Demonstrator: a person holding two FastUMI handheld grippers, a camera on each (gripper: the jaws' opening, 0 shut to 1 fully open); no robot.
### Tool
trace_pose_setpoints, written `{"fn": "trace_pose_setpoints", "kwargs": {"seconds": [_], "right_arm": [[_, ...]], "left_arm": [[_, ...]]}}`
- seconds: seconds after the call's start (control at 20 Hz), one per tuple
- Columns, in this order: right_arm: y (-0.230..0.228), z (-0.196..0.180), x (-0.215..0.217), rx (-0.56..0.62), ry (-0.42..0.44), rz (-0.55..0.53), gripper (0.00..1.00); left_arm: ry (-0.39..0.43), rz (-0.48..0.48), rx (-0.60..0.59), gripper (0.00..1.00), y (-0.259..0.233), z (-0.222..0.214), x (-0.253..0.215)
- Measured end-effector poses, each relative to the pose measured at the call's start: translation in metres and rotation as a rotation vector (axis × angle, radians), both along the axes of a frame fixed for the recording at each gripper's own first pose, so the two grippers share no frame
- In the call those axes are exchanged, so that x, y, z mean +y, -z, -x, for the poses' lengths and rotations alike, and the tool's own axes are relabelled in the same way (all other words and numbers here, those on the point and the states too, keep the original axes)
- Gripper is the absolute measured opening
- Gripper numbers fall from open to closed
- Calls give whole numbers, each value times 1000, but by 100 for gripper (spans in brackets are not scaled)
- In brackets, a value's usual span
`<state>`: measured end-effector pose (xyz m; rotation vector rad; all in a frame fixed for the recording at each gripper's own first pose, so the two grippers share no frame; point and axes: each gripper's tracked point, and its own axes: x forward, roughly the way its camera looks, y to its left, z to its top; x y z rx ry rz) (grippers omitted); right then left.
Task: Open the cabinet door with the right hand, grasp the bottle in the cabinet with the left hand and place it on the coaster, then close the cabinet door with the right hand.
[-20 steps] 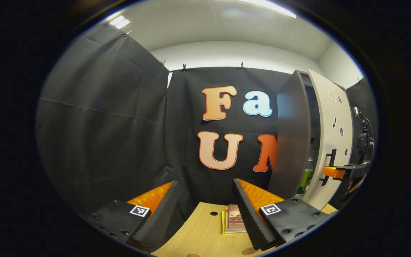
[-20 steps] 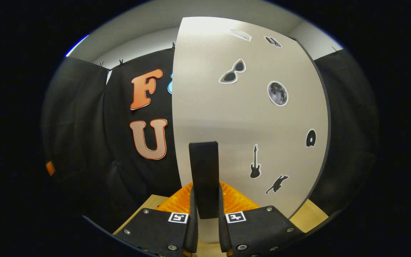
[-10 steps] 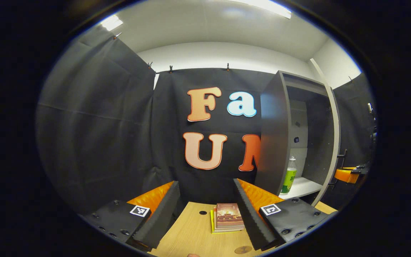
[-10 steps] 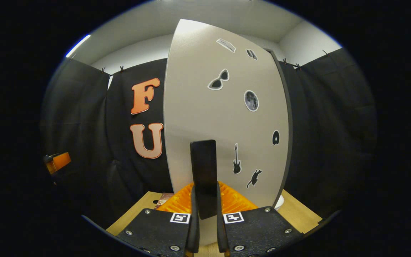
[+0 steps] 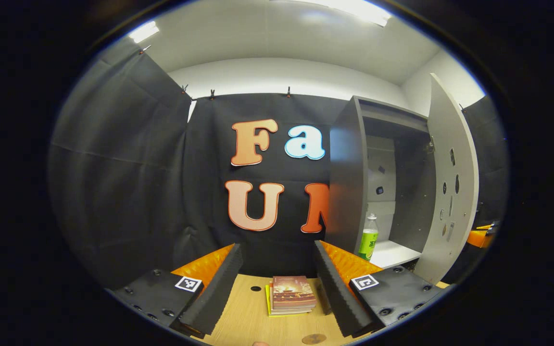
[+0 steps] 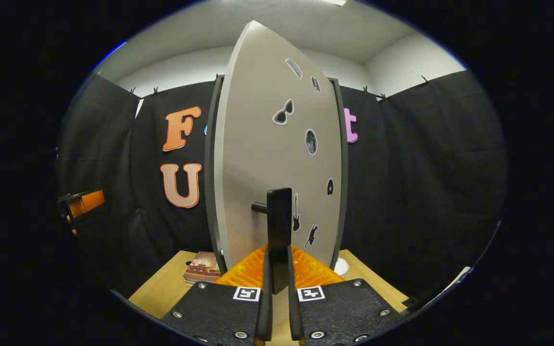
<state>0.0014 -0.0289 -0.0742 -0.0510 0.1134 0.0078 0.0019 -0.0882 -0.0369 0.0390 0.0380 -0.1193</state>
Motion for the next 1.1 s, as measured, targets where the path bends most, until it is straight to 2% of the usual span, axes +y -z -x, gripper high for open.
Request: {"fn": "trace_pose_setpoints", "kwargs": {"seconds": [0.15, 0.2, 0.35, 0.55, 0.95, 1.0, 1.1], "right_arm": [[-2, 11, -20, 3, 15, 3, 14], [-3, 13, -28, 0, 23, -1, 10], [-2, 34, -52, 4, 51, -3, 10], [-4, 44, -83, 8, 72, -6, 5], [-8, 51, -132, 6, 52, 4, 5], [-8, 52, -137, 6, 48, 1, 9], [-7, 54, -152, 1, 40, 1, 4]], "left_arm": [[39, -3, 7, 98, 4, -1, -25], [51, -5, 10, 98, 5, -2, -33], [74, -7, 11, 96, 5, -1, -57], [91, 9, 17, 97, 3, 2, -83], [70, -5, 37, 97, 7, 7, -133], [66, -10, 36, 97, 7, 8, -138], [61, -16, 36, 97, 8, 11, -150]]}}
